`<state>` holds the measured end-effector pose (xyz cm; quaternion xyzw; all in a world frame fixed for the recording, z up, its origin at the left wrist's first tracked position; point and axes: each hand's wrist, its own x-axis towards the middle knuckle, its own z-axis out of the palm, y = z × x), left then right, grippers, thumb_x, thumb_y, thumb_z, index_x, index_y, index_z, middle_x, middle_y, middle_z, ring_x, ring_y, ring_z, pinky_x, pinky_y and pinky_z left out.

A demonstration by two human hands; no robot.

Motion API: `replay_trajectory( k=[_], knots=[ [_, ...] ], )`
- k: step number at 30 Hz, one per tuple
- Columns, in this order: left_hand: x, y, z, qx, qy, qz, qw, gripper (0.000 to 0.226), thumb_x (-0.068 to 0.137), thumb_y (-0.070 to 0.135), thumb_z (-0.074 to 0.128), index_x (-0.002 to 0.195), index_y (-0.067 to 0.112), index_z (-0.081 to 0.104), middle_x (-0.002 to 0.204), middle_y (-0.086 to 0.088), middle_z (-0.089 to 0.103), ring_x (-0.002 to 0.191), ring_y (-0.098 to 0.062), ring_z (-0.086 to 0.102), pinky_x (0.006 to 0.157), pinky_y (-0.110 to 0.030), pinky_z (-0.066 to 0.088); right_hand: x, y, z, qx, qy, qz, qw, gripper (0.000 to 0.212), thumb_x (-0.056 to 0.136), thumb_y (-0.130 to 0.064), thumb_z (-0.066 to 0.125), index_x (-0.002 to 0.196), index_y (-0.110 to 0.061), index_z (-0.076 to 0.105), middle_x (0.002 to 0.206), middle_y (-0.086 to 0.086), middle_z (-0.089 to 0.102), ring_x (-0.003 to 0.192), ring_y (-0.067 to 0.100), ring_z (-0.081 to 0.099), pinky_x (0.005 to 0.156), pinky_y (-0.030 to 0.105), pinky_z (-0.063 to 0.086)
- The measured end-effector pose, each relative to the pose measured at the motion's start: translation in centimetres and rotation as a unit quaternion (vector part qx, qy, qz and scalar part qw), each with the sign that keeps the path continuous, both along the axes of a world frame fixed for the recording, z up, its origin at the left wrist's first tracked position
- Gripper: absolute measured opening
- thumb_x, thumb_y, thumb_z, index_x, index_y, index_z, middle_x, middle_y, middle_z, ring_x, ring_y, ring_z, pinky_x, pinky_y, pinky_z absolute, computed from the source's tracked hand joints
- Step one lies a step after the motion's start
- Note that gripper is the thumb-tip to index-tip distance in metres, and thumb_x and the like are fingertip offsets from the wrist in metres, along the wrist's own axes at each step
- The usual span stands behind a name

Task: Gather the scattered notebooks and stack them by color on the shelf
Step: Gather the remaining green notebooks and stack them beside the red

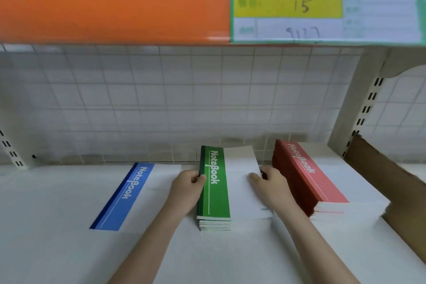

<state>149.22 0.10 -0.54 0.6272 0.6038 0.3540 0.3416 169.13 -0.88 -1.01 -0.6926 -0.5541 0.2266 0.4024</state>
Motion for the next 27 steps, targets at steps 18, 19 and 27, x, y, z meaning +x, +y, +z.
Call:
replay_trajectory(
  k=[18, 19, 27],
  knots=[
    [0.4, 0.7, -1.9, 0.058, 0.073, 0.012, 0.996, 0.031, 0.096, 0.020, 0.049, 0.078, 0.001, 0.065, 0.077, -0.014, 0.069, 0.061, -0.015, 0.056, 0.051, -0.015, 0.039, -0.2, 0.0, -0.6, 0.028, -0.065, -0.018, 0.997, 0.030, 0.087, -0.018, 0.056, 0.061, -0.009, 0.043, 0.058, 0.001, 0.042, 0.051, 0.013, 0.036, 0.045, 0.021, 0.026],
    [0.5, 0.8, -2.0, 0.062, 0.079, 0.011, 0.995, 0.031, 0.096, 0.021, 0.049, 0.078, 0.000, 0.065, 0.077, -0.014, 0.069, 0.061, -0.017, 0.056, 0.054, -0.020, 0.041, -0.2, 0.0, -0.6, 0.027, -0.076, -0.018, 0.997, 0.028, 0.088, -0.018, 0.055, 0.064, -0.008, 0.045, 0.062, 0.003, 0.043, 0.053, 0.014, 0.037, 0.044, 0.020, 0.025],
    [0.5, 0.7, -2.6, 0.077, 0.048, 0.016, 0.996, 0.026, 0.095, 0.019, 0.052, 0.081, 0.007, 0.070, 0.068, 0.001, 0.069, 0.056, -0.001, 0.061, 0.049, -0.013, 0.043, 0.3, 0.1, -0.9, 0.001, -0.114, -0.024, 0.993, 0.017, 0.088, -0.019, 0.054, 0.082, -0.003, 0.058, 0.090, 0.006, 0.047, 0.068, 0.018, 0.045, 0.060, 0.028, 0.031]
  ],
)
